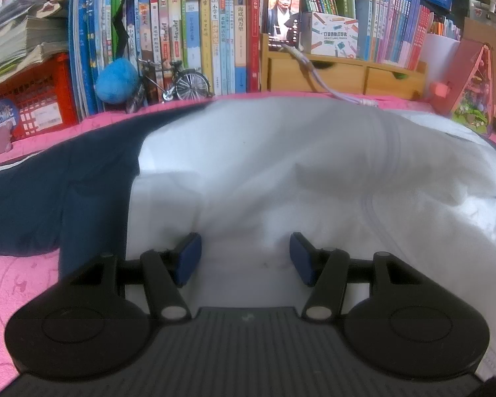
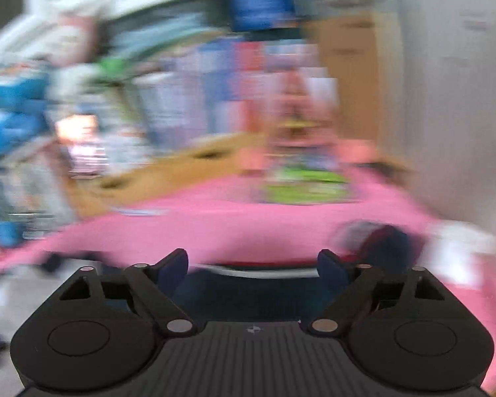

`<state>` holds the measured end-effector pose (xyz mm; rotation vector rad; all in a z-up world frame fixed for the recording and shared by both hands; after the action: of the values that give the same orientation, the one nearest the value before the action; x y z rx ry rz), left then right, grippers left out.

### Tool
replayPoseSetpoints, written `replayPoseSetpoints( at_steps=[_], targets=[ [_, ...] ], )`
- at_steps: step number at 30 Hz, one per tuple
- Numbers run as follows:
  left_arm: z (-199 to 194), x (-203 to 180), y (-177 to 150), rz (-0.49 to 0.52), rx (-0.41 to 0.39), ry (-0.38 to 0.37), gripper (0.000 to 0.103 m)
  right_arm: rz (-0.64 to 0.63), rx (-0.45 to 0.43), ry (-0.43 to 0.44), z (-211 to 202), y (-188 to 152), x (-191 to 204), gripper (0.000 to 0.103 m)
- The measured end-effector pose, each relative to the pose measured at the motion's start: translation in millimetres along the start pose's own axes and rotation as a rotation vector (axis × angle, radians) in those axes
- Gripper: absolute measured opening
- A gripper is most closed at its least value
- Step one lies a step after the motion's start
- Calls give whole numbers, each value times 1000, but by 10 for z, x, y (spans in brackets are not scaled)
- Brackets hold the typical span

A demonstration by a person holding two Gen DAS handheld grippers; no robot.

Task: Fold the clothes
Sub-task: 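Grasp the navy sleeve near its striped cuff with the left tool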

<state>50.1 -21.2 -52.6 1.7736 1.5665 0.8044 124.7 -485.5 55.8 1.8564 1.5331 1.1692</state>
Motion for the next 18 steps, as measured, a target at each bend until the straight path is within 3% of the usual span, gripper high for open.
replayPoseSetpoints(
  at_steps=[1,3,4,6,8,10,12,18],
  targets=[
    [-42,59,8,-51,6,-79,54,-10,23,81,89,43,184,90],
    [-220,269,183,-154,-38,-284,55,-61,87,146,426,79,580,90],
    [-312,373,323,-161,-84,-317,57,-86,119,177,596,97,779,90],
    [-349,528,653,-102,-134,-240,65,-157,178,185,919,76,1111,90],
    [-183,728,966,-40,-135,-189,69,-235,234,171,1244,-2,1430,88],
    [142,910,1200,-29,-95,-206,76,-290,289,159,1554,-82,1673,87],
    [503,1016,1345,-27,-61,-223,76,-310,328,166,1742,-188,1783,86],
    [1262,1002,1370,103,29,-238,76,-355,393,204,2069,-360,1918,87]
  ],
)
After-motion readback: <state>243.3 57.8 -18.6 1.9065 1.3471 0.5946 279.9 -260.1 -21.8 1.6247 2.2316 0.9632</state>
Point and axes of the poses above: each gripper's, at about its wrist camera, not at the fingertips, and z roughly the way its jaws point, x to its left, y to its top, the point moved 1 cm from there along z, roughly the way its jaws point, and after that the axes turned 6 degrees about z, right-handed, at the moved point
